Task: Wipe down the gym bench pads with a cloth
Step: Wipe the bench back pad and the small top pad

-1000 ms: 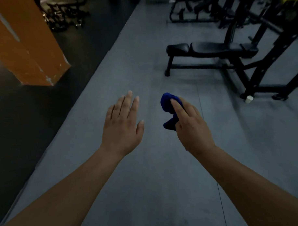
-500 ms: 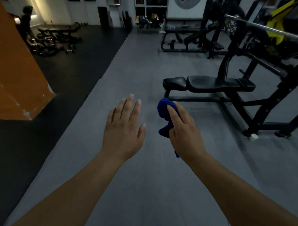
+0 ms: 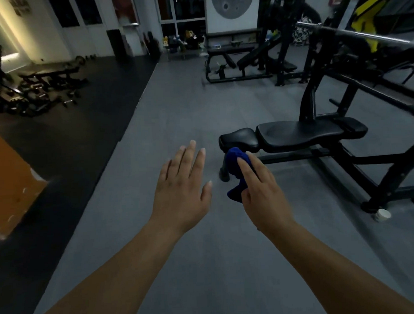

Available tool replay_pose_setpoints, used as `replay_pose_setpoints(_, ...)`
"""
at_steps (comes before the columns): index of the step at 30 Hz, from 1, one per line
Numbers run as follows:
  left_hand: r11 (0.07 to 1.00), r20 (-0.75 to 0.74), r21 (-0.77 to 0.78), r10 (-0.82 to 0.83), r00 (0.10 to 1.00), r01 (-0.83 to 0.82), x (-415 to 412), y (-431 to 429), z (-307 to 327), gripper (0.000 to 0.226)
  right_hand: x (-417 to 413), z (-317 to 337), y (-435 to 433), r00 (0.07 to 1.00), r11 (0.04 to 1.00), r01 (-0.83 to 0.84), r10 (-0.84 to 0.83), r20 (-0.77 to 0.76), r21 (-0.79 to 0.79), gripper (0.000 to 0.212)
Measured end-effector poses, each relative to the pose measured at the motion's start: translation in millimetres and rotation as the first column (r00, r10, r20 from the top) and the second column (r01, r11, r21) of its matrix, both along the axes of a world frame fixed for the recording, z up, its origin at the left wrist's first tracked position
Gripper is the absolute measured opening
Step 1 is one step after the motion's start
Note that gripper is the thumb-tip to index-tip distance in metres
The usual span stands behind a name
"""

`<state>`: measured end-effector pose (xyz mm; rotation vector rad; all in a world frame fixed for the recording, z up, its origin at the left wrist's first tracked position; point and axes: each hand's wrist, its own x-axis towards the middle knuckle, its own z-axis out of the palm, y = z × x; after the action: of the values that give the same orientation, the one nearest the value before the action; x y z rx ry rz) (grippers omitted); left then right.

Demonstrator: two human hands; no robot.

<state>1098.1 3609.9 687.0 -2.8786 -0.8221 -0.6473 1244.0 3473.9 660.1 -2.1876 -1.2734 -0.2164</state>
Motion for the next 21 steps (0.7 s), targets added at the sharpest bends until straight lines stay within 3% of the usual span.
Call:
replay_pose_setpoints(10, 0.994, -0.054, -0.036, -0.106, 0.993, 0.104, 172.0, 229.3, -33.1, 0.070, 158.2, -30.4, 209.2, 0.997, 0.995, 0.074, -0.076, -0.031, -0.071, 0.072)
replay_pose_setpoints(21, 0.923, -0.184, -0.109, -0.383, 0.905, 0.369, 374.5, 469.7, -76.7, 0.070, 290.3, -88.1, 405.5, 0.928, 0.926, 0.317, -0.348, -0.136, -0.203, 0.075)
